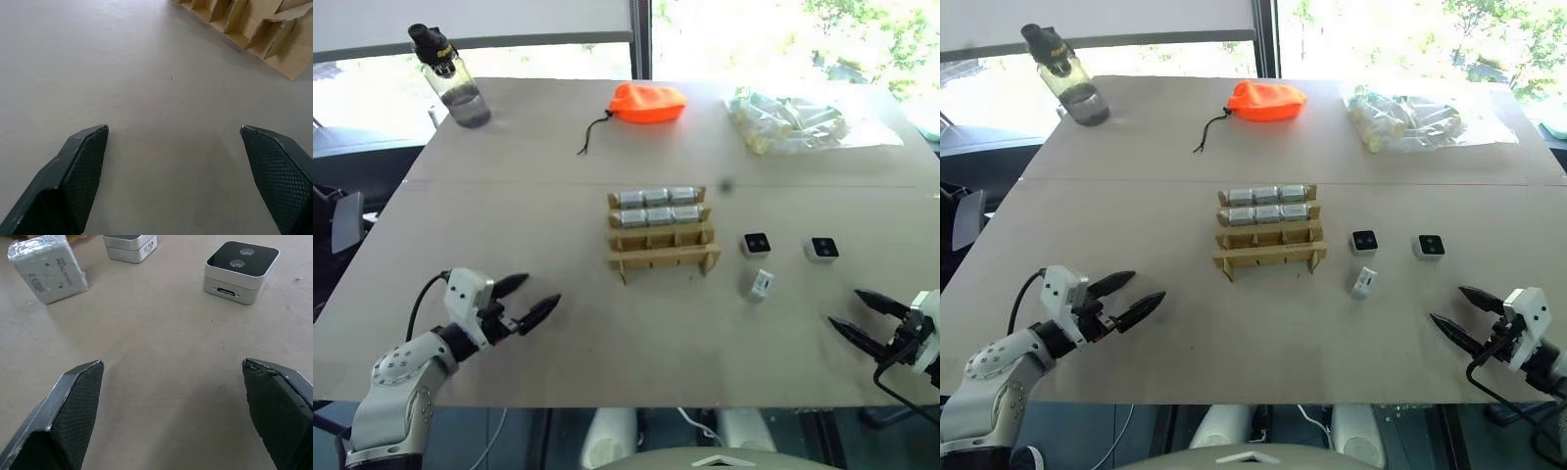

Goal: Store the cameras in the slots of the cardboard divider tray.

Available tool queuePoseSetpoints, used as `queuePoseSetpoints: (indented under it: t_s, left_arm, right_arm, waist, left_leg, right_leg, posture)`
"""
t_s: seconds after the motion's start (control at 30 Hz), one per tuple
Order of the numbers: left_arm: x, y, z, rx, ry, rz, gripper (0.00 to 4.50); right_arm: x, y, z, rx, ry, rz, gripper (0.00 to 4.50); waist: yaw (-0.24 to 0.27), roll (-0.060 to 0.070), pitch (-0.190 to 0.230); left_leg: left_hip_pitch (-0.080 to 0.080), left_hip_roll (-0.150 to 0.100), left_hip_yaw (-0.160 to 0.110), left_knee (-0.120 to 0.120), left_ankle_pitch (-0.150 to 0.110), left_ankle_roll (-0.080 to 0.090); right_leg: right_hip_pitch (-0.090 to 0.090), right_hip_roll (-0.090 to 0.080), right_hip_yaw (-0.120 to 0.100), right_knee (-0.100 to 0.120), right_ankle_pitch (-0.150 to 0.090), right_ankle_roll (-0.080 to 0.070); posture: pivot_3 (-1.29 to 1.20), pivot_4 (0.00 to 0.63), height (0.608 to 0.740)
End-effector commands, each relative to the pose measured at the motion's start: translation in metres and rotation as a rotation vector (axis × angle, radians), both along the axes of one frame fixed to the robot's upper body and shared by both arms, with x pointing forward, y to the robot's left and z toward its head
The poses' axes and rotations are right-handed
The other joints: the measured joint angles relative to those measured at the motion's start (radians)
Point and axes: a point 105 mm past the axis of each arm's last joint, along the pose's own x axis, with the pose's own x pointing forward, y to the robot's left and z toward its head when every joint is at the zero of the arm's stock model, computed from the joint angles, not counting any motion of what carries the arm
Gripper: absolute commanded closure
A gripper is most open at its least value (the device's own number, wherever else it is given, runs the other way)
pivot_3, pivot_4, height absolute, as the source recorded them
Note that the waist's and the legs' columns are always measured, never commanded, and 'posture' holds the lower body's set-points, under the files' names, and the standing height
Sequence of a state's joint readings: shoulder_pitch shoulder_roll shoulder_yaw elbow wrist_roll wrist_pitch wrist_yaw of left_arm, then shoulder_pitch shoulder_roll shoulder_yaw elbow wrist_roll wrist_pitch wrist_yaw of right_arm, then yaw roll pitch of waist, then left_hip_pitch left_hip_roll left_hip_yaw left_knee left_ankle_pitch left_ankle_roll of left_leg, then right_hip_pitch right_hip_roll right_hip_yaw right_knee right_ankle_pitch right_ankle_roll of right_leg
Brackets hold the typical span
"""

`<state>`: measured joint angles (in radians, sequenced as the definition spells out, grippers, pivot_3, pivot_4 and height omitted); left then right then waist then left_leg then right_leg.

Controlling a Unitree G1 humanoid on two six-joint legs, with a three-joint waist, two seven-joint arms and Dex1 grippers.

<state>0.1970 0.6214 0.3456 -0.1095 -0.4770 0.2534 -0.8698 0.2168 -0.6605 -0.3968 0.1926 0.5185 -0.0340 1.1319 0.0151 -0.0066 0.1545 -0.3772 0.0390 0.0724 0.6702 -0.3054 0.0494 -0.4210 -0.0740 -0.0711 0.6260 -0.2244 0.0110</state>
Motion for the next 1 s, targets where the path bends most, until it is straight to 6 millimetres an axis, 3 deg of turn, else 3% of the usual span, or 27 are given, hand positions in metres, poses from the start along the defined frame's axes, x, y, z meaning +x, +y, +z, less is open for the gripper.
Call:
queuePoseSetpoints:
  t_s: [0.03,0.37,0.6,0.77,0.87,1.0]
  left_arm:
    - [0.001,-0.002,0.009,0.015,-0.034,-0.011,0.02]
    - [0.008,0.0,0.01,0.03,-0.042,0.0,0.02]
    - [0.011,-0.007,0.016,0.039,-0.067,-0.032,0.02]
    - [0.017,-0.008,0.032,0.087,-0.118,-0.041,0.02]
    - [0.016,-0.013,0.05,0.103,-0.145,-0.122,0.02]
    - [0.008,-0.024,0.051,0.232,-0.099,-0.275,0.02]
  right_arm:
    - [0.001,0.003,0.008,-0.029,-0.02,0.031,0.0]
    - [0.005,0.007,0.013,-0.022,-0.034,0.005,0.0]
    - [0.022,0.003,0.014,-0.015,-0.059,-0.155,0.0]
    - [0.03,0.004,0.016,0.088,-0.044,-0.258,0.0]
    - [0.04,0.008,0.013,0.078,-0.072,-0.363,0.0]
    - [0.05,0.01,0.005,0.044,-0.084,-0.447,0.0]
  waist:
    - [0.0,0.0,0.0]
    - [0.0,0.0,0.0]
    - [-0.001,-0.001,0.0]
    - [-0.001,-0.001,-0.001]
    - [-0.001,-0.002,-0.001]
    - [-0.004,-0.002,-0.001]
  left_leg:
    - [0.0,0.0,0.0,0.0,0.0,0.0]
    - [-0.001,0.0,0.0,0.002,0.0,0.0]
    - [-0.001,0.0,0.001,0.003,0.003,-0.004]
    - [-0.001,0.0,0.0,0.003,0.003,-0.004]
    - [-0.001,0.0,-0.001,0.004,0.003,-0.004]
    - [-0.001,0.0,0.0,0.005,0.003,-0.005]
  right_leg:
    - [0.0,0.0,0.0,0.0,0.0,0.0]
    - [0.0,0.003,-0.001,0.001,0.002,0.003]
    - [0.0,0.005,0.0,0.001,0.002,0.004]
    - [0.0,0.006,0.0,0.002,0.002,0.004]
    - [0.0,0.006,-0.001,0.003,0.002,0.004]
    - [0.0,0.006,0.0,0.005,0.002,0.004]
  posture:
    - [0.0,0.15,0.726]
    - [0.0,0.15,0.726]
    - [0.0,0.15,0.726]
    - [0.0,0.15,0.726]
    - [0.0,0.15,0.726]
    - [0.0,0.15,0.726]
